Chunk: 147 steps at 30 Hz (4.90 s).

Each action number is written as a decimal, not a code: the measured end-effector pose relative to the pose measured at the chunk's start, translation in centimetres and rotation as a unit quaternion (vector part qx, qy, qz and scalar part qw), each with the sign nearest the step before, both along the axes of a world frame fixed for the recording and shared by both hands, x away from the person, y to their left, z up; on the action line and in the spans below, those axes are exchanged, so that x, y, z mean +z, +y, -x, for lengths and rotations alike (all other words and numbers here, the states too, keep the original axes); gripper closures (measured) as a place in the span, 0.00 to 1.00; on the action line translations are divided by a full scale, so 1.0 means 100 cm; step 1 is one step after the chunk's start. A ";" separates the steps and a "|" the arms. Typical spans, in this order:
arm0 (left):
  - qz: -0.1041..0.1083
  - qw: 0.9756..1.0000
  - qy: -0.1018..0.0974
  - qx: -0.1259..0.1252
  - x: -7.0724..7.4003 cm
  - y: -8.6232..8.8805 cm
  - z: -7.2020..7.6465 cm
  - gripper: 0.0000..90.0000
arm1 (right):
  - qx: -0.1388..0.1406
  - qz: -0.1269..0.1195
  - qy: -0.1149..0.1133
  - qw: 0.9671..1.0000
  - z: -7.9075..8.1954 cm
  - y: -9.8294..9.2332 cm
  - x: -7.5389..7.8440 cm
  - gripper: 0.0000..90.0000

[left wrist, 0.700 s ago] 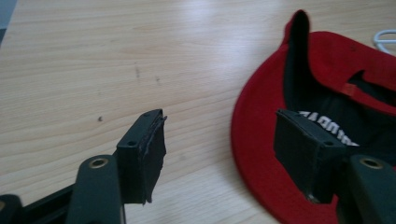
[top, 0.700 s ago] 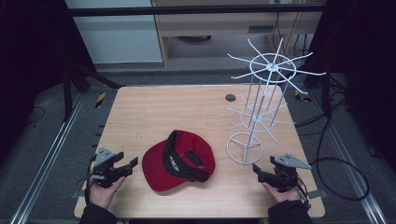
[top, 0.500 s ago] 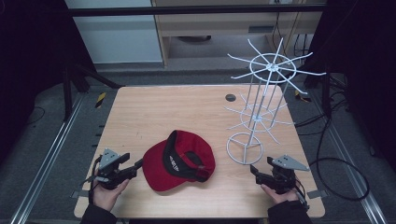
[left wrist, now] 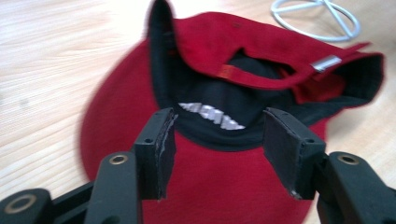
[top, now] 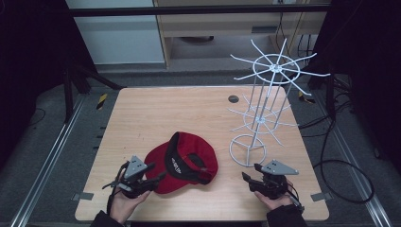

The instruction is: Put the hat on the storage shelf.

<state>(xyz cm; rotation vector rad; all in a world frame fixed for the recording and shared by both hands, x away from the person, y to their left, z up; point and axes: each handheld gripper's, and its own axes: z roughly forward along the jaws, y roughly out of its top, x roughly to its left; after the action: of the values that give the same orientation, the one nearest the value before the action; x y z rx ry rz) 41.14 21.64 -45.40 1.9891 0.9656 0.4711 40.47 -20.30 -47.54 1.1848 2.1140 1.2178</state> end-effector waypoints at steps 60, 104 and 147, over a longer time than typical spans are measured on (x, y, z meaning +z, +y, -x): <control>-0.124 0.986 0.033 -0.103 -0.030 -0.066 -0.003 0.56 | 0.017 0.000 0.014 1.000 -0.002 0.002 -0.001 0.53; -0.049 0.997 -0.030 -0.057 0.033 -0.024 -0.025 0.94 | 0.020 -0.001 0.022 1.000 -0.004 0.001 -0.002 0.54; 0.064 0.987 -0.013 -0.145 0.073 -0.041 0.003 0.96 | 0.060 -0.052 -0.055 0.995 -0.035 0.063 0.004 0.50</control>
<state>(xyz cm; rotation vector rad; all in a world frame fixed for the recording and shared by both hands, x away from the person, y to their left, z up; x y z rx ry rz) 40.83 17.51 -38.08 1.9606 0.6569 0.2656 43.94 -14.00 -47.18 1.0194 2.0884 1.4287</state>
